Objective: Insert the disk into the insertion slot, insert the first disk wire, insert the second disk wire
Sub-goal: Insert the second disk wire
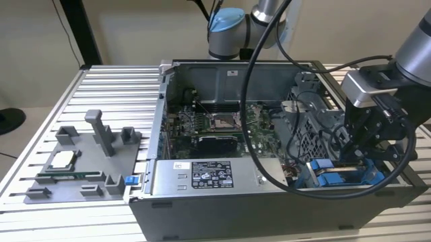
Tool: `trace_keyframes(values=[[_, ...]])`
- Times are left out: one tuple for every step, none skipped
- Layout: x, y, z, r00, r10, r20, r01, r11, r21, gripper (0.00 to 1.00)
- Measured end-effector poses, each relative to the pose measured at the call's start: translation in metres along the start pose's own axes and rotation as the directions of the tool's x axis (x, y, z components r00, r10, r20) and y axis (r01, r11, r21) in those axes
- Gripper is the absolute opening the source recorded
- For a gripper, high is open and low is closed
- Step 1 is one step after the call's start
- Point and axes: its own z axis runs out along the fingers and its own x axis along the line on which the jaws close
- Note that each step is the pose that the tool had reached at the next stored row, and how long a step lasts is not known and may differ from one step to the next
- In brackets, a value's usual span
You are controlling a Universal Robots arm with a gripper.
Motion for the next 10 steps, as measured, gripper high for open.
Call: trace_keyframes(values=[[0.0000, 0.0000, 0.0001, 1.0000, 0.004, -0.0003, -0.004, 1.0000, 0.0004, 0.00], [0.0000, 0.0000, 0.0002, 1.0000, 0.009, -0.0006, -0.009, 1.0000, 0.0008, 0.00], [0.0000, 0.0000, 0.0003, 0.9999, 0.013, -0.0010, -0.013, 0.9999, 0.0012, 0.00], [0.0001, 0.0000, 0.0004, 0.9999, 0.016, -0.0014, -0.016, 0.9999, 0.0015, 0.00], [0.0001, 0.0000, 0.0004, 0.9998, 0.019, -0.0017, -0.019, 0.9998, 0.0017, 0.00], [0.0000, 0.0000, 0.0004, 0.9998, 0.021, -0.0021, -0.021, 0.9998, 0.0019, 0.00], [0.0000, 0.0000, 0.0004, 0.9997, 0.022, -0.0027, -0.022, 0.9997, 0.0020, 0.00], [0.0001, 0.0000, 0.0004, 0.9997, 0.023, -0.0031, -0.023, 0.9997, 0.0021, 0.00], [0.0001, 0.0001, 0.0004, 0.9997, 0.024, -0.0035, -0.024, 0.9997, 0.0022, 0.00], [0.0002, 0.0001, 0.0004, 0.9997, 0.025, -0.0037, -0.025, 0.9997, 0.0022, 0.00]])
